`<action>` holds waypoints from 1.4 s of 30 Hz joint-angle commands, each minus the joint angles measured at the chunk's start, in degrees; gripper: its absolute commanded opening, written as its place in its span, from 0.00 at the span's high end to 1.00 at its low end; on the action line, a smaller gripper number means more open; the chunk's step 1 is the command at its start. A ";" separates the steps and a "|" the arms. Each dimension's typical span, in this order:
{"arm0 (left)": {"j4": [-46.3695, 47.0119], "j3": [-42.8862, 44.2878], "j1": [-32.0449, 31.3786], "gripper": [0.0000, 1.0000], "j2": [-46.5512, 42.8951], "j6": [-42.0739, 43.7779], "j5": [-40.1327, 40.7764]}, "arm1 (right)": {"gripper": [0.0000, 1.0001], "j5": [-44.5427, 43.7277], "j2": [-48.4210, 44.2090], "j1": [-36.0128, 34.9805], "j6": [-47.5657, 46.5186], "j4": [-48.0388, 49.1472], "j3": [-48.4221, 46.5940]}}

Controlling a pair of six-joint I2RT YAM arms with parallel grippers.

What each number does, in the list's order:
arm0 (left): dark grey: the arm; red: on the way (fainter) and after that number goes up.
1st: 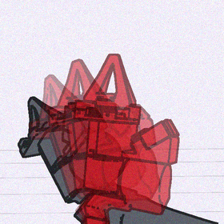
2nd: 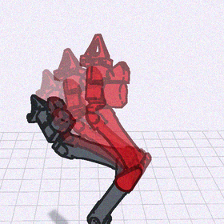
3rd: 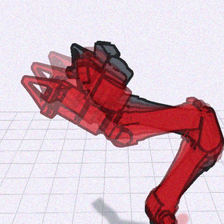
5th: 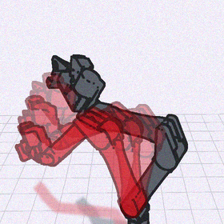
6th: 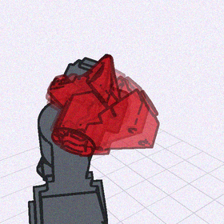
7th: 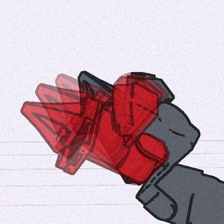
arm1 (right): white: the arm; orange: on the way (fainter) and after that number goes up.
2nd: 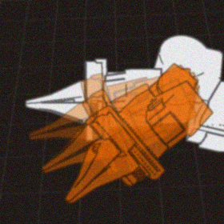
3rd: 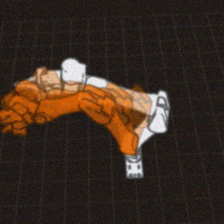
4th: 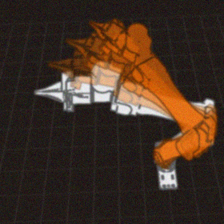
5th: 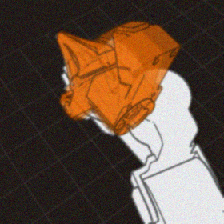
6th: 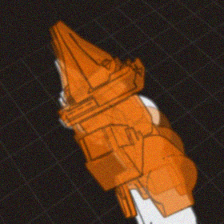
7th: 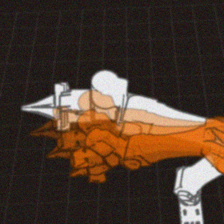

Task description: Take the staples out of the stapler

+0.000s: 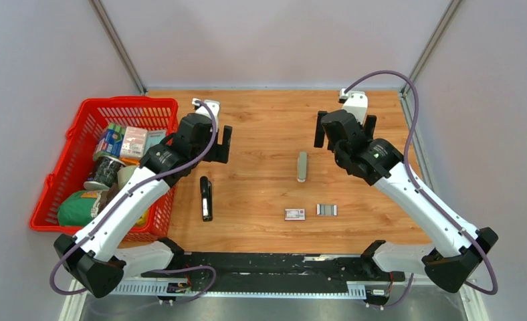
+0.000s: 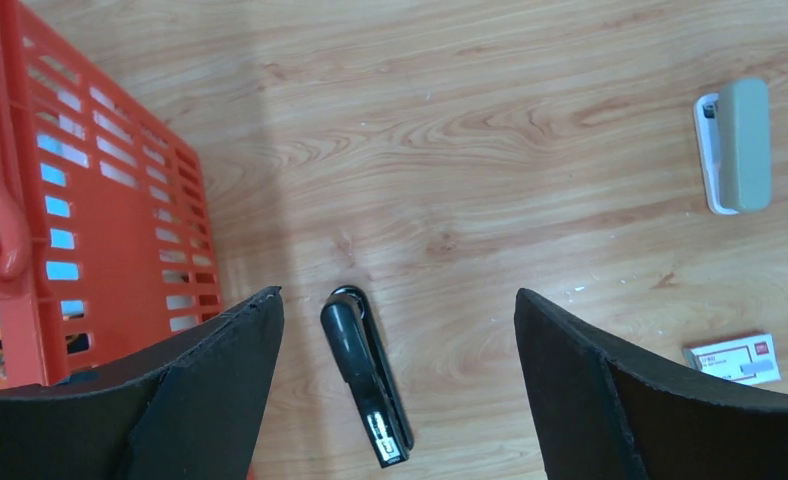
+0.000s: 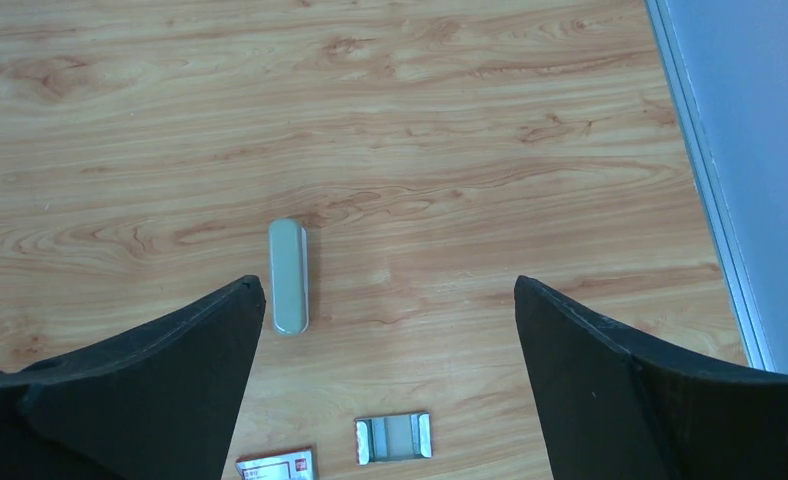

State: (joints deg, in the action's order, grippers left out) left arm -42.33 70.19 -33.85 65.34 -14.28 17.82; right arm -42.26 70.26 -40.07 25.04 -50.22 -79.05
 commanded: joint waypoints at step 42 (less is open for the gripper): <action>3.74 -21.76 0.10 0.12 6.73 -19.81 9.07 | 0.00 16.16 1.11 -0.09 -2.45 4.16 9.00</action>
State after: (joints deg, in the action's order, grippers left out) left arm -41.23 50.02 -33.82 72.14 -31.92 24.97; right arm -27.42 71.20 -40.07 22.46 -48.01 -69.89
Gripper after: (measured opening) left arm 0.890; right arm 0.998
